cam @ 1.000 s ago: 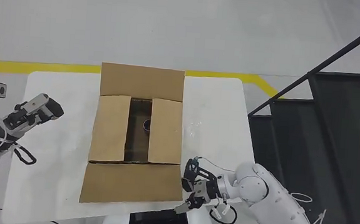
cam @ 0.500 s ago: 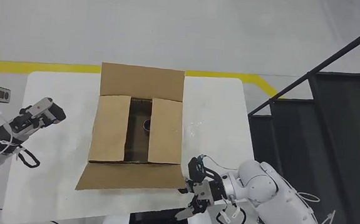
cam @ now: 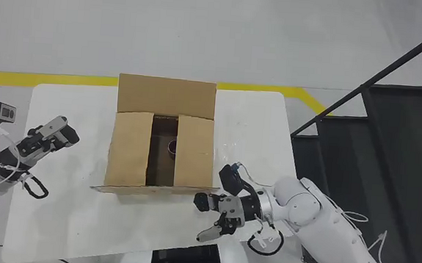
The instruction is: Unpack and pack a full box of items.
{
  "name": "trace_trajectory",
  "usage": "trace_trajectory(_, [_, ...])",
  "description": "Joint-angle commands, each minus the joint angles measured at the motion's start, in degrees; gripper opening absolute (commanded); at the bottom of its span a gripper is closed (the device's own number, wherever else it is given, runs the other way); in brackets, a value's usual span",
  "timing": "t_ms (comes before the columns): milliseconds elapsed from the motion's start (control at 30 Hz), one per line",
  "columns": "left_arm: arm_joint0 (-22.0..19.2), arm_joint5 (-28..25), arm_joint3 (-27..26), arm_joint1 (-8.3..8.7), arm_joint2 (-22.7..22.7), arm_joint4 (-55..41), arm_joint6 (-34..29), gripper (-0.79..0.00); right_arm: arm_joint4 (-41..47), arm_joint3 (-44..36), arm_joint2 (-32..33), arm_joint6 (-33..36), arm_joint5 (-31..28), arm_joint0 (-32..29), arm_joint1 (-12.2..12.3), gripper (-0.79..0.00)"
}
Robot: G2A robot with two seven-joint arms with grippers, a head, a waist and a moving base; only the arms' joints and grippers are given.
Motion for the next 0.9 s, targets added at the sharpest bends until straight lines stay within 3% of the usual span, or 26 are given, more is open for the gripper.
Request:
trace_trajectory(0, [0.0, 0.0, 0.1, 0.03, 0.1, 0.1, -0.1, 0.0, -1.5, 0.6, -0.5, -2.5, 0.5, 0.9, -0.3, 0.0])
trace_trajectory(267, [0.3, -0.5, -0.3, 0.2, -0.2, -0.6, -1.9, 0.0, -9.9, 4.1, -5.1, -11.0, 6.3, 5.0, -2.0, 0.0])
trace_trajectory(500, [1.3, -1.3, -1.7, 0.58, 0.1, -0.5, -8.1, 0.0, -12.9, 8.3, -9.1, -14.0, 9.8, 8.4, -3.5, 0.0])
trace_trajectory(667, [1.5, -0.7, -2.1, 0.93, 2.5, 2.6, -12.4, 0.0, -14.2, 10.7, -10.9, -15.2, 11.1, 10.4, -4.2, 0.0])
trace_trajectory(867, [-0.4, -1.0, -1.0, 0.95, 6.6, 7.1, -9.9, 0.0, -14.2, 12.5, -11.9, -16.0, 11.4, 11.8, -4.8, 0.0])
